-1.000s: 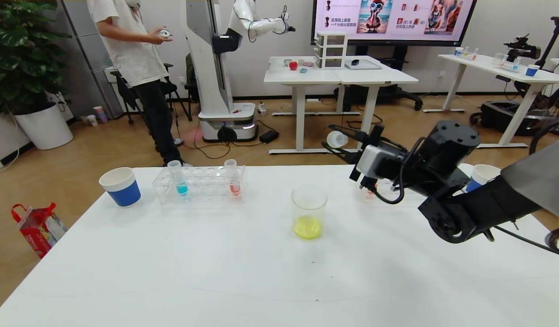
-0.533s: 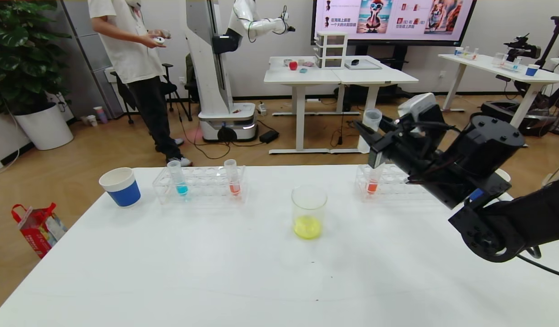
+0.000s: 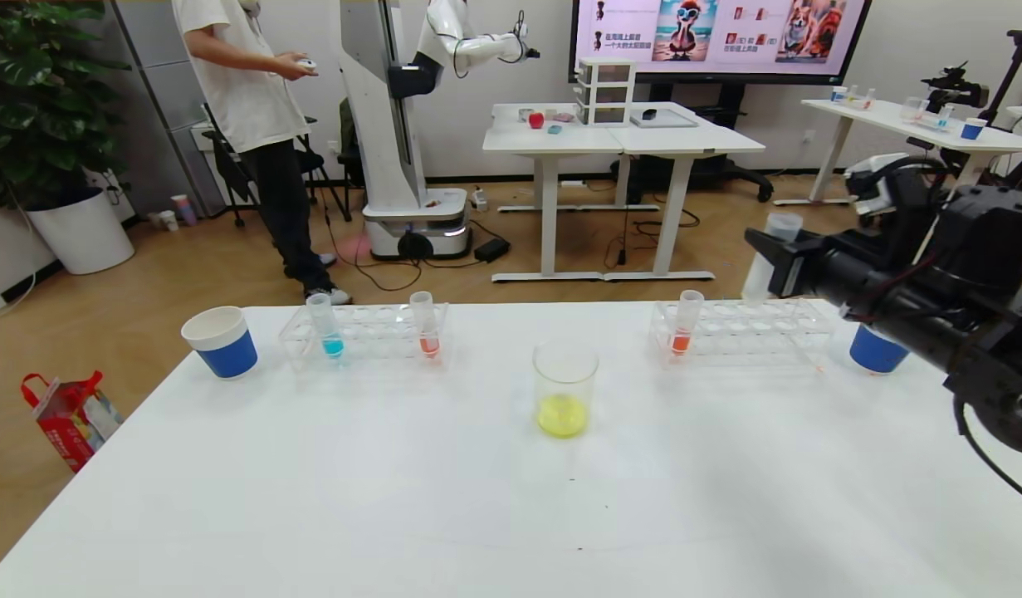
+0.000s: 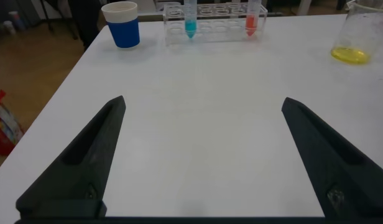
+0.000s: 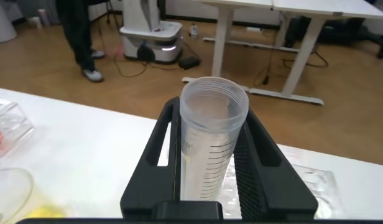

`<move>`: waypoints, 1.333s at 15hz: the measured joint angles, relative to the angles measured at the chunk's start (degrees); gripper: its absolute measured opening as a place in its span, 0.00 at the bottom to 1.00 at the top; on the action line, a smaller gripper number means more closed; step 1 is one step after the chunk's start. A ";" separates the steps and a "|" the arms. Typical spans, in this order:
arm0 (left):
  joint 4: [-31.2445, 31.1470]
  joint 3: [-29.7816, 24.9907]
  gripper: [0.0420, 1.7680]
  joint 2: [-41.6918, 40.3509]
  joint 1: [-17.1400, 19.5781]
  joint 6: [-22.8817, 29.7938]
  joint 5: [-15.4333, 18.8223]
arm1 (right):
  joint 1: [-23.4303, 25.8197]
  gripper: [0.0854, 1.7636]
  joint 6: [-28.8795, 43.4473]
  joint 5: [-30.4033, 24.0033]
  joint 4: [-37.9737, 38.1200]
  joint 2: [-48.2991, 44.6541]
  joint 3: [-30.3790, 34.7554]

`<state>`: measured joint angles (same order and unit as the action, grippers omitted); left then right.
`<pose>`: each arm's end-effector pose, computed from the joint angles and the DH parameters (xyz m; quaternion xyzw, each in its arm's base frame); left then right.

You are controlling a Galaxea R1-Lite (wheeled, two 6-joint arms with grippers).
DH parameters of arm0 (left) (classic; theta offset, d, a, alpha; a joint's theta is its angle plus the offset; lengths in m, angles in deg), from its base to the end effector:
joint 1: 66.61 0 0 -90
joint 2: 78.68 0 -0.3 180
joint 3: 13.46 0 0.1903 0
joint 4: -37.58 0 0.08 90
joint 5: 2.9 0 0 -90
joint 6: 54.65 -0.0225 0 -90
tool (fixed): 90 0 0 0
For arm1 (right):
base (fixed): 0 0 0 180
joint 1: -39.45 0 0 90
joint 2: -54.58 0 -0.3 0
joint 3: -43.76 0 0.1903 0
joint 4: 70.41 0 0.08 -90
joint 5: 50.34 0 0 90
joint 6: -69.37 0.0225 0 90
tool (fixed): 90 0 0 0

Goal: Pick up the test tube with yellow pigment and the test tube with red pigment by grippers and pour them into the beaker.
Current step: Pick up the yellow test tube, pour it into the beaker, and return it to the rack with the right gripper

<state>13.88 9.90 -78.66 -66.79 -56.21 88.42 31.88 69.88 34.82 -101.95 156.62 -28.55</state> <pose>-0.0228 -0.0004 0.0749 0.0136 0.0030 -0.0131 0.9998 0.3271 0.0454 0.2023 0.0048 -0.0153 0.1081 0.9940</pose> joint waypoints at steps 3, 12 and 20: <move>0.00 0.00 0.99 0.00 0.00 -0.01 -0.02 | 9.63 0.25 -0.11 -3.64 1.16 -0.57 -2.21; 0.00 0.00 0.99 0.00 0.02 0.00 0.02 | 28.29 0.25 -3.40 -6.16 4.46 9.85 -12.50; -0.02 0.00 0.99 0.00 0.00 0.00 0.00 | 30.63 0.25 -4.41 -6.07 -5.25 19.66 -11.82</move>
<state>13.86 9.90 -78.66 -66.79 -56.21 88.42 62.51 65.47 28.75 -107.21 176.28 -40.38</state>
